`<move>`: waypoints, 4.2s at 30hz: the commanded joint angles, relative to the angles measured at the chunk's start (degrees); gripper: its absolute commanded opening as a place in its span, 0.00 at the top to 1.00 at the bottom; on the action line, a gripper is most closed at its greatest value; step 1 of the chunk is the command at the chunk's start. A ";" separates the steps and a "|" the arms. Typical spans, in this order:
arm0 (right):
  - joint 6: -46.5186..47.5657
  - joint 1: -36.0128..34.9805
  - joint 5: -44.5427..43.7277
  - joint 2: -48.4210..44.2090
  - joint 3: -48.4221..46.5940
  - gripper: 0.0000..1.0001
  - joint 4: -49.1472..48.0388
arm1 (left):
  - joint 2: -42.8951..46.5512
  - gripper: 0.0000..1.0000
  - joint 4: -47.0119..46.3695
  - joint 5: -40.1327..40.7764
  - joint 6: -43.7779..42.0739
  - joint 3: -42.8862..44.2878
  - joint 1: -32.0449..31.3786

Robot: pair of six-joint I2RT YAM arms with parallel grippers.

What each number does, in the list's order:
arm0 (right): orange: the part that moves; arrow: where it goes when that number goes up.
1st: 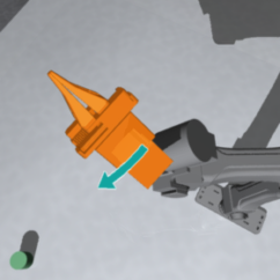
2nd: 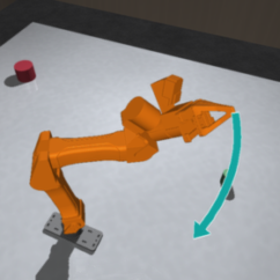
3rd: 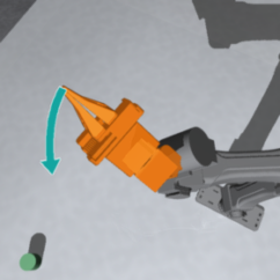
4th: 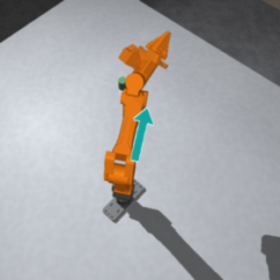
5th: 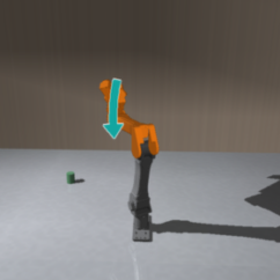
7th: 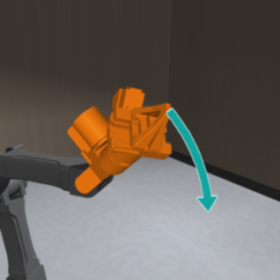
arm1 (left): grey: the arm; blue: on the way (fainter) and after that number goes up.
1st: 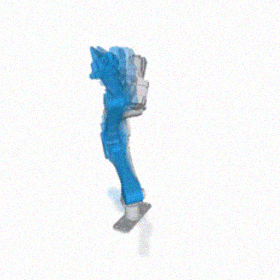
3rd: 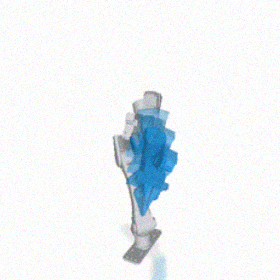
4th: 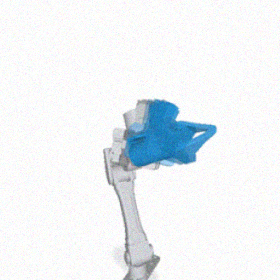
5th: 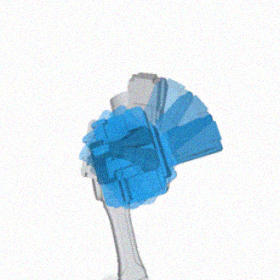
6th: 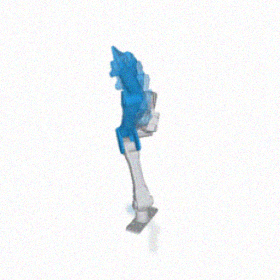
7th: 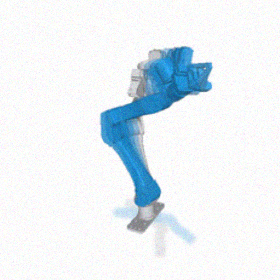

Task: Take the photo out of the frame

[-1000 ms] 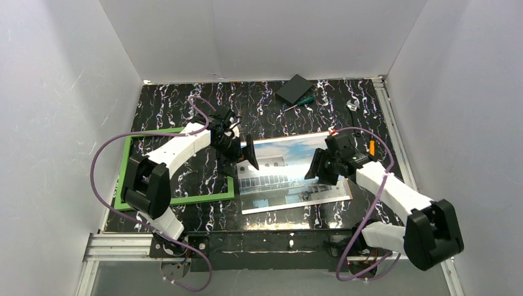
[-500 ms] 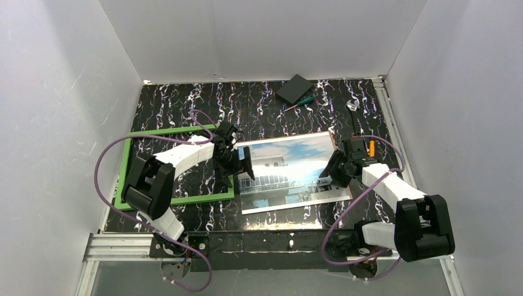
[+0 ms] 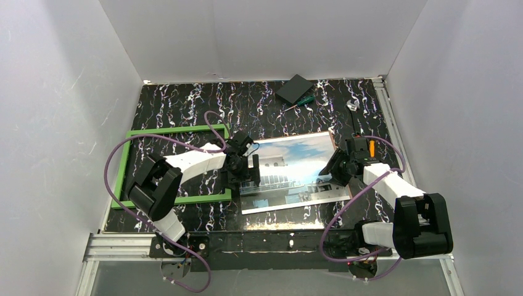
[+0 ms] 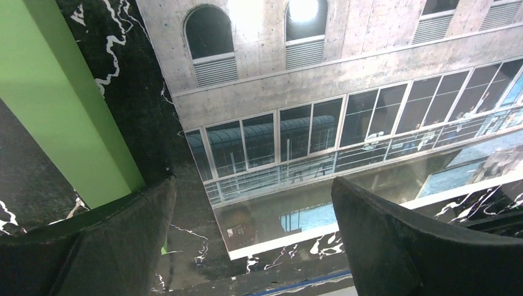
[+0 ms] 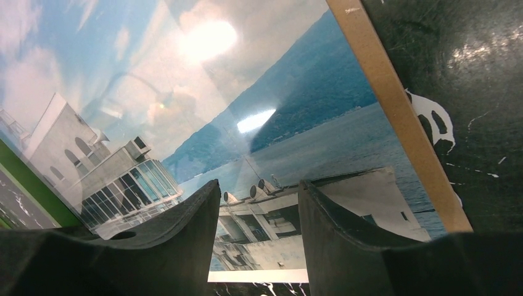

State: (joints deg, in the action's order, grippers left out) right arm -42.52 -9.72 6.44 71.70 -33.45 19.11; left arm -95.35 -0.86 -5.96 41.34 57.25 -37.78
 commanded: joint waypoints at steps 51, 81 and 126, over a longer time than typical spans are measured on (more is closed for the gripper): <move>2.04 0.61 0.50 3.20 0.59 0.44 1.14 | 9.09 0.02 5.77 -11.67 15.10 7.95 -1.47; 4.62 -0.55 1.00 4.98 -1.14 0.40 2.34 | 15.48 0.02 14.48 -9.31 22.64 11.05 3.54; 15.73 9.10 -0.27 13.59 -15.32 0.07 9.84 | 8.51 0.02 -5.31 -4.03 10.84 -9.21 -3.29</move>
State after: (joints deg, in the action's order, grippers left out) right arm -26.94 -0.75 4.08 84.64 -48.14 30.00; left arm -86.63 -11.62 -12.16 53.19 49.08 -40.38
